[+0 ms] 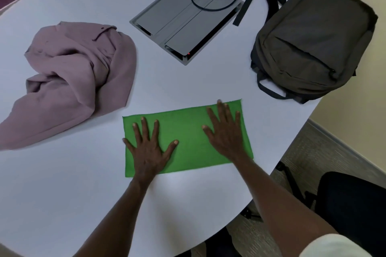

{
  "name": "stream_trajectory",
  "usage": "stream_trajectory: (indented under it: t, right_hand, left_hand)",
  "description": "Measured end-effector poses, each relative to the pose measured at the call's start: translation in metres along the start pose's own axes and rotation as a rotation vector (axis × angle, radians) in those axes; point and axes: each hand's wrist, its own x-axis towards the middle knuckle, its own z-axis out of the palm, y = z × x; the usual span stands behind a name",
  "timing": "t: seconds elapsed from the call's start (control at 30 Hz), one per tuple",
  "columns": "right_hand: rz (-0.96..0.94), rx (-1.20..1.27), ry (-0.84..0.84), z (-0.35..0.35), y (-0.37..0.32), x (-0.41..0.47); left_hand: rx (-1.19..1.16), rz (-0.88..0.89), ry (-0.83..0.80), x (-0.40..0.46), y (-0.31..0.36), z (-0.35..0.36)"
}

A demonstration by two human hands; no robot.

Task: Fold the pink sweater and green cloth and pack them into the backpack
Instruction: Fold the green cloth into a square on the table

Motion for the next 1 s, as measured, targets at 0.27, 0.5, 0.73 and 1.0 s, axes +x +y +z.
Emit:
stream_trajectory:
  t: [0.27,0.5,0.73,1.0]
  right_hand:
    - [0.098,0.115,0.008,-0.009,0.025,-0.006]
    - [0.507,0.181,0.150,-0.035,0.009,-0.051]
    - [0.801,0.356,-0.018,-0.046,0.005,-0.063]
    - [0.866,0.660,-0.180,-0.054,0.027,-0.049]
  left_hand:
    - [0.034,0.007,-0.032,0.003,-0.009,-0.002]
    - [-0.076,0.156,-0.009,-0.026,0.030,-0.007]
    - [-0.093,0.381,-0.110,-0.065,0.061,0.016]
    - [-0.017,0.396,-0.125,-0.081,0.058,0.022]
